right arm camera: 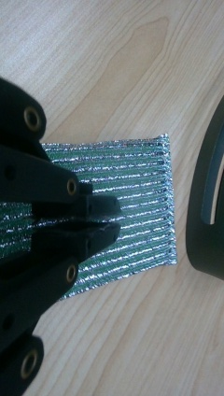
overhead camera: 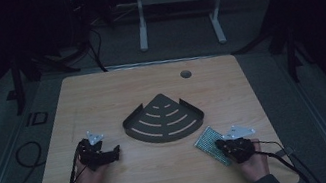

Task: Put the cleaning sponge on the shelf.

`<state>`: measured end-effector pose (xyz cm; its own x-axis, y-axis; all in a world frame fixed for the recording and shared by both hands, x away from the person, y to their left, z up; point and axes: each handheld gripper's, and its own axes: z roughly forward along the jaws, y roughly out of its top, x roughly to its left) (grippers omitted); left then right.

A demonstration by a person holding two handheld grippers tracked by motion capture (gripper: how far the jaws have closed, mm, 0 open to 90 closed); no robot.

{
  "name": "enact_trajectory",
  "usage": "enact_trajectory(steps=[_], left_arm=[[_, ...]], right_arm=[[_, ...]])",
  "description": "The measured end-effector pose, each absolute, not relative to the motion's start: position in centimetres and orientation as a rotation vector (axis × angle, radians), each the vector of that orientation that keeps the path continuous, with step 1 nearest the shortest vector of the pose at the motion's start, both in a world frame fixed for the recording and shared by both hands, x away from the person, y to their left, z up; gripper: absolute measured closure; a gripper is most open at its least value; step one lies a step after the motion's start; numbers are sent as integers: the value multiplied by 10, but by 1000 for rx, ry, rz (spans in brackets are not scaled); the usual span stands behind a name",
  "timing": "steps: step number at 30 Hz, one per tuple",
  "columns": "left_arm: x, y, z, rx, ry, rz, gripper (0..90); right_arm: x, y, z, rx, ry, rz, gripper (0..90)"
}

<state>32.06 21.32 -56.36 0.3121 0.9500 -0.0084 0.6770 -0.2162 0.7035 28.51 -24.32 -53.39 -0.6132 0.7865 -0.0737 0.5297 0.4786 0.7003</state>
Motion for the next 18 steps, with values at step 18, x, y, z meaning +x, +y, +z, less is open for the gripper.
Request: enact_trajectory(steps=[18], left_arm=[[321,213,-564,1976,1436,581,105]], right_arm=[[310,-248,-495,945,2338,828,756]])
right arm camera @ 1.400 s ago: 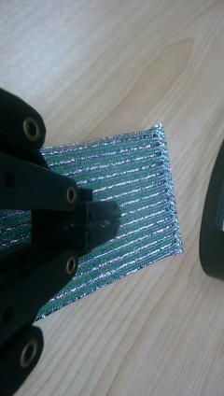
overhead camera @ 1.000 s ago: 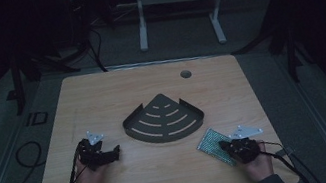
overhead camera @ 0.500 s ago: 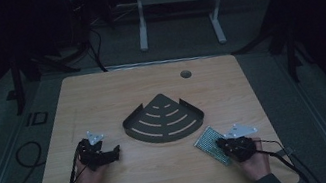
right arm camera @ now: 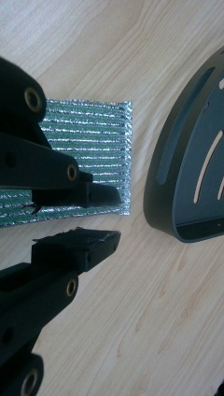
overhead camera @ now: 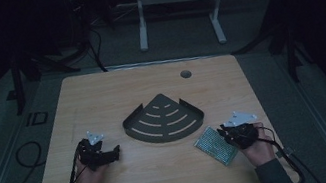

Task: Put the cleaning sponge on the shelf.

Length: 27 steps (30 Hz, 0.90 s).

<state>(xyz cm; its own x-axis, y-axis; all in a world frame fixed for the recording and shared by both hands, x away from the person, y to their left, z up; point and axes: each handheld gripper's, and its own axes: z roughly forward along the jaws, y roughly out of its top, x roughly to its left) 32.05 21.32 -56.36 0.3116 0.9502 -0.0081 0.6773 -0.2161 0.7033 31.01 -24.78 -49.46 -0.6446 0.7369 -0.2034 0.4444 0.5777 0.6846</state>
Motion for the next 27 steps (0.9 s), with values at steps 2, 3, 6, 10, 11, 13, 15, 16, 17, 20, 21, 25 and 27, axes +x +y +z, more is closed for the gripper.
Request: enact_trajectory(steps=[2,3,6,10,11,13,15,16,17,20,21,25,27], left_arm=[[321,213,-564,1976,1436,581,105],[321,213,-564,1977,1436,581,105],[321,213,-564,1976,1436,581,105],[321,213,-564,1976,1436,581,105],[321,213,-564,1975,1436,581,105],[321,213,-564,1976,1436,581,105],[321,213,-564,1976,1436,581,105],[321,213,-564,1976,1436,581,105],[321,213,-564,1976,1437,581,105],[321,213,-564,1976,1436,581,105],[321,213,-564,1976,1436,581,105],[321,213,-564,1976,1436,581,105],[320,213,-564,1976,1437,581,105]], right_arm=[[313,-247,-495,936,2351,813,740],[314,-247,-495,931,2356,807,737],[320,-247,-496,927,2385,788,735],[326,-247,-496,923,2424,762,736],[328,-247,-496,921,2431,756,736],[331,-248,-496,917,2448,749,736],[334,-248,-498,920,2463,736,735],[335,-248,-498,919,2470,731,735],[336,-248,-499,925,2477,722,735],[340,-248,-501,924,2504,710,734],[342,-248,-501,926,2516,707,732],[346,-250,-503,930,2551,704,730],[349,-251,-504,938,2565,702,730]])
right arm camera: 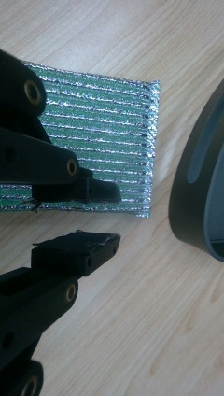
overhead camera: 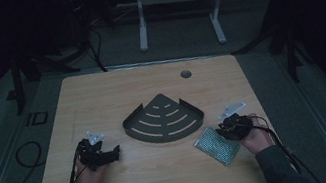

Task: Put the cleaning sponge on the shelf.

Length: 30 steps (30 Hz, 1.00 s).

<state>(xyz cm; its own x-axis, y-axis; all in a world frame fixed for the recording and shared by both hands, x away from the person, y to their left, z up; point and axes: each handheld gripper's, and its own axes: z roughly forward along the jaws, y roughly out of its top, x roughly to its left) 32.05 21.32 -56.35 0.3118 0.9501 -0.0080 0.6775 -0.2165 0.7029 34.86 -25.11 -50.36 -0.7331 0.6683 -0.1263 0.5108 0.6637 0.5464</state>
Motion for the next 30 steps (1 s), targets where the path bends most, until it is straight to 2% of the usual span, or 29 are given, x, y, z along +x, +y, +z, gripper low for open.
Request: enact_trajectory(steps=[30], left_arm=[[320,213,-564,1976,1436,581,105]], right_arm=[[362,-255,-510,1010,2751,589,724]])
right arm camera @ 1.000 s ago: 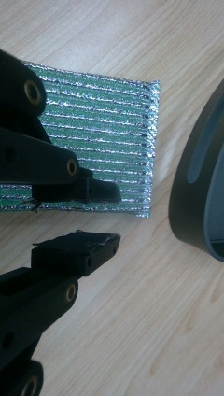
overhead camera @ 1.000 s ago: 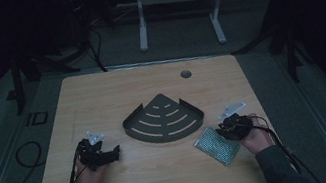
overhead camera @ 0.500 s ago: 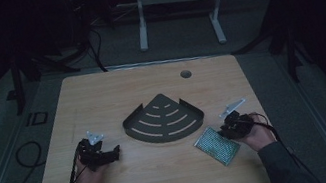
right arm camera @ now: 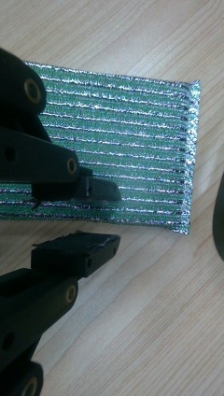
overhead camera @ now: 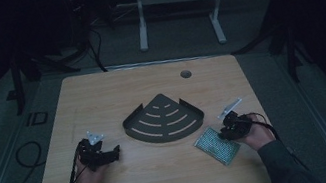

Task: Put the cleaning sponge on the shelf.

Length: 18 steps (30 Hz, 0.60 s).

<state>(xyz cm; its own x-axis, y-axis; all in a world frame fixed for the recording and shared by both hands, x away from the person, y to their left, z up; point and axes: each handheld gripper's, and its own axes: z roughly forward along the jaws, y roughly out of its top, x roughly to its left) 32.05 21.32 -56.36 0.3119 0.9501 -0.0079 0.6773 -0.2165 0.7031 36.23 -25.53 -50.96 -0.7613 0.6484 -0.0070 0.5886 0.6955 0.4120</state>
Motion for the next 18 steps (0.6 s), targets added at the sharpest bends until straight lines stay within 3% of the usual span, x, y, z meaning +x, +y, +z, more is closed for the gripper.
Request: enact_trajectory(steps=[18], left_arm=[[320,213,-564,1977,1436,581,105]], right_arm=[[378,-260,-513,1137,2844,586,758]])
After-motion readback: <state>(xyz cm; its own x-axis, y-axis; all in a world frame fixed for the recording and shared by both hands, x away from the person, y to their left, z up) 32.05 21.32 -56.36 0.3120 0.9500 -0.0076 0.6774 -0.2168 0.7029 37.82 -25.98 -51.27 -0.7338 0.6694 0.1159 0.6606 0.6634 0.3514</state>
